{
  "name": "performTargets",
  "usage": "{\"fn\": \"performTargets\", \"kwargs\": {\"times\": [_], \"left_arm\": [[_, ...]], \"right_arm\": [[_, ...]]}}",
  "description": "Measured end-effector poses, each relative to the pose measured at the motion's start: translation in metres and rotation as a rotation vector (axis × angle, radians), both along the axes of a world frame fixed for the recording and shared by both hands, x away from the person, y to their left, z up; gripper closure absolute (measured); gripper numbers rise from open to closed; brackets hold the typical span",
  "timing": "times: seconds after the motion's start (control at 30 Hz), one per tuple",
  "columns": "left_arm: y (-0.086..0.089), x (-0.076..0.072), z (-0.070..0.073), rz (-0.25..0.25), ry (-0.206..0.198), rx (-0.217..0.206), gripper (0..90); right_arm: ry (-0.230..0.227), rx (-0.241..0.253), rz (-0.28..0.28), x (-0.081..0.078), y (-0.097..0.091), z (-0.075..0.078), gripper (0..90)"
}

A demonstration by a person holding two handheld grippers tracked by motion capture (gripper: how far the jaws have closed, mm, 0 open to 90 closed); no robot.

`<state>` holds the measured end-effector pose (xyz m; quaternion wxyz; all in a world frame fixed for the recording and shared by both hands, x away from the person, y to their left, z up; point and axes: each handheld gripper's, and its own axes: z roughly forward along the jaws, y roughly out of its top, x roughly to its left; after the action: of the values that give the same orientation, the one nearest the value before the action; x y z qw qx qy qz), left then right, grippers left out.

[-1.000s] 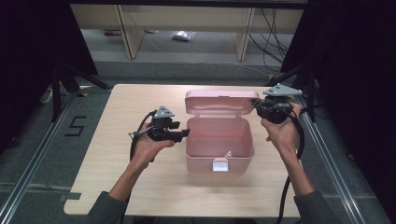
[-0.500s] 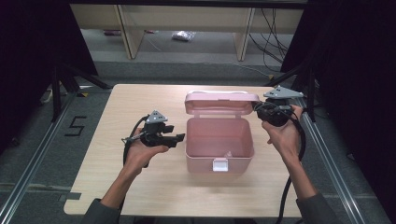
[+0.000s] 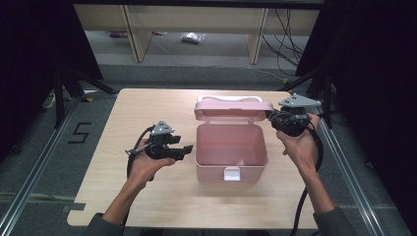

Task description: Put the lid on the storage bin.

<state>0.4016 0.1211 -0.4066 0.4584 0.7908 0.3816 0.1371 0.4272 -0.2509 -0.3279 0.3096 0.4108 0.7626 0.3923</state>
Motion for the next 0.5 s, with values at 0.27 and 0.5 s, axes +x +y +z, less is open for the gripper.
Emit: {"fn": "performTargets", "kwargs": {"times": [0.27, 0.5], "left_arm": [[0.007, -0.009, -0.002, -0.009, 0.006, 0.008, 37.2], [0.012, -0.020, -0.002, -0.017, 0.005, 0.021, 35.2]], "right_arm": [[-0.025, 0.011, 0.005, -0.006, -0.002, -0.006, 79.8], [-0.010, 0.003, 0.017, -0.011, -0.003, -0.007, 79.4]]}}
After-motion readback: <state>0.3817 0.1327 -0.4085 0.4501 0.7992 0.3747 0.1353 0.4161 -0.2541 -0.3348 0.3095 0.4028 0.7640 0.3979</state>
